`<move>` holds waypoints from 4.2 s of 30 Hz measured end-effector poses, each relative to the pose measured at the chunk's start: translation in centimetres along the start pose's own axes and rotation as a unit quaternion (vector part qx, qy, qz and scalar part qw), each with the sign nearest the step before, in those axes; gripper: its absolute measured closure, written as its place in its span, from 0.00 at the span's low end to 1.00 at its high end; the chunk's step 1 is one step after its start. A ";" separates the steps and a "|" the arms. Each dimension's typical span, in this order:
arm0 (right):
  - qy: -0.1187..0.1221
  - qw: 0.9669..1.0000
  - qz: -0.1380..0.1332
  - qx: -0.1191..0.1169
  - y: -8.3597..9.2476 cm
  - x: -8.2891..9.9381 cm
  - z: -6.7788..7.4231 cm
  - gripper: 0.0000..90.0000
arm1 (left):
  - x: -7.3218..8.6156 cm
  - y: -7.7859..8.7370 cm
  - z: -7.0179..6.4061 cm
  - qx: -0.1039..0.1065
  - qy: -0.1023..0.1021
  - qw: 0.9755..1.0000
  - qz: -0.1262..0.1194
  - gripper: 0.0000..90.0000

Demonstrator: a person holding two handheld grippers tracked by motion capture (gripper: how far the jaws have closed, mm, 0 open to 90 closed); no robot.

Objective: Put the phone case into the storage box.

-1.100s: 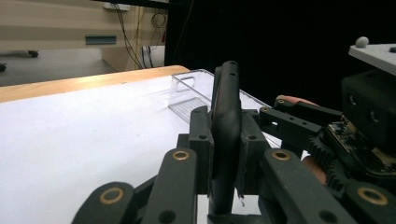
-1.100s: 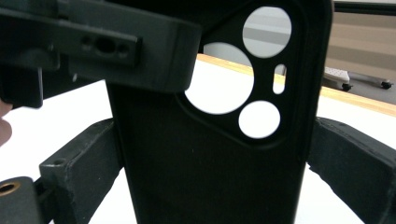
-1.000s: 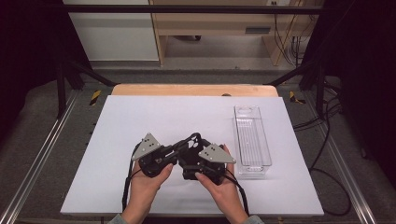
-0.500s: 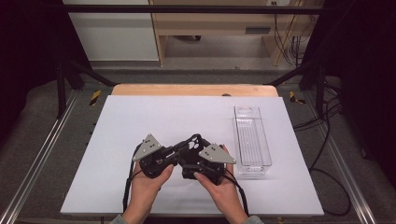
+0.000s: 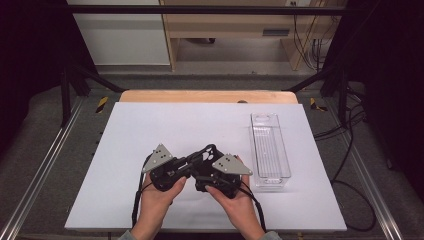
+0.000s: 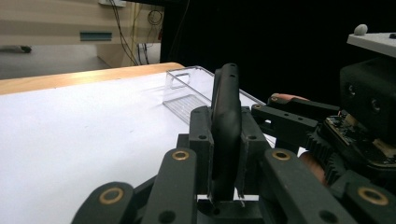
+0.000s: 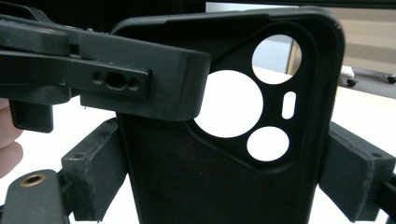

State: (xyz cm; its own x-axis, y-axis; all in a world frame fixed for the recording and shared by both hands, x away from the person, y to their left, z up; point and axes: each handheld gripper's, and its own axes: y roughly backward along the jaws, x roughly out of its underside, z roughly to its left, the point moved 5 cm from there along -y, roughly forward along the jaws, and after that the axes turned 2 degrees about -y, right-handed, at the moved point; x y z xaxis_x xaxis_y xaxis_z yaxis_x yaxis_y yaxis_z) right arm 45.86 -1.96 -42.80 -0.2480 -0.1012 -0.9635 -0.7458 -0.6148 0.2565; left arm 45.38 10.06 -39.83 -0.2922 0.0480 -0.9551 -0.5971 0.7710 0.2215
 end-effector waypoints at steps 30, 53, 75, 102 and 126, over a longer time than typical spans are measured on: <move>-0.038 0.999 0.022 0.010 0.0 0.4 -1.3 0.15 | -0.5 4.7 5.2 -0.139 -0.024 0.989 -0.042 0.21; -0.027 0.999 0.012 0.033 0.6 0.0 -2.0 0.15 | 4.7 9.3 10.9 -0.219 -0.045 0.975 0.003 0.07; -0.027 0.997 -0.009 0.076 1.1 -2.3 -3.8 0.15 | 6.7 12.4 14.3 -0.243 -0.030 0.969 -0.013 0.06; -0.052 0.984 -0.046 0.166 0.7 -9.9 -15.5 0.15 | 7.3 11.6 14.2 -0.232 -0.038 0.972 0.005 0.06; -0.069 0.975 -0.043 0.205 0.1 -8.8 -21.4 0.15 | 7.5 11.4 14.2 -0.228 -0.037 0.973 0.011 0.06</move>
State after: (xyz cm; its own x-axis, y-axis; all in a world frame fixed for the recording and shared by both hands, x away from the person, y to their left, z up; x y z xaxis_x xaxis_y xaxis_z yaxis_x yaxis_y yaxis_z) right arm 61.20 -17.88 -35.95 -0.2325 0.0601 -0.9707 -0.9453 -0.2486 0.2110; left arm 46.99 28.25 -47.26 -0.2633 0.1199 -0.9572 -0.8654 0.4091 0.2893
